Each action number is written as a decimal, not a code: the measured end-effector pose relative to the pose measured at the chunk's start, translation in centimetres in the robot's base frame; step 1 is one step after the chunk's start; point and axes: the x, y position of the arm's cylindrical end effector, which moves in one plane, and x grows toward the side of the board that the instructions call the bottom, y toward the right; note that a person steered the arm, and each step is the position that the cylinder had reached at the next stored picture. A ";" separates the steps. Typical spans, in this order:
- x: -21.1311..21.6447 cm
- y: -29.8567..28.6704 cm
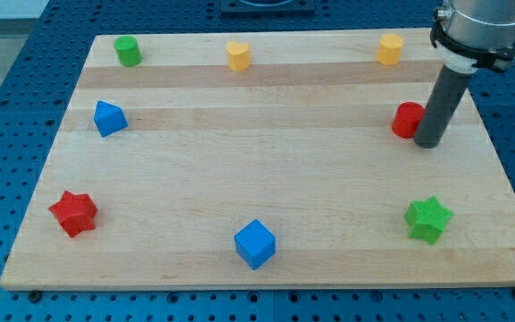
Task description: Nudge the red circle a bit up
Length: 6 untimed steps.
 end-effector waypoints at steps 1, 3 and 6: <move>0.0 0.1; 0.4 0.1; 0.0 0.4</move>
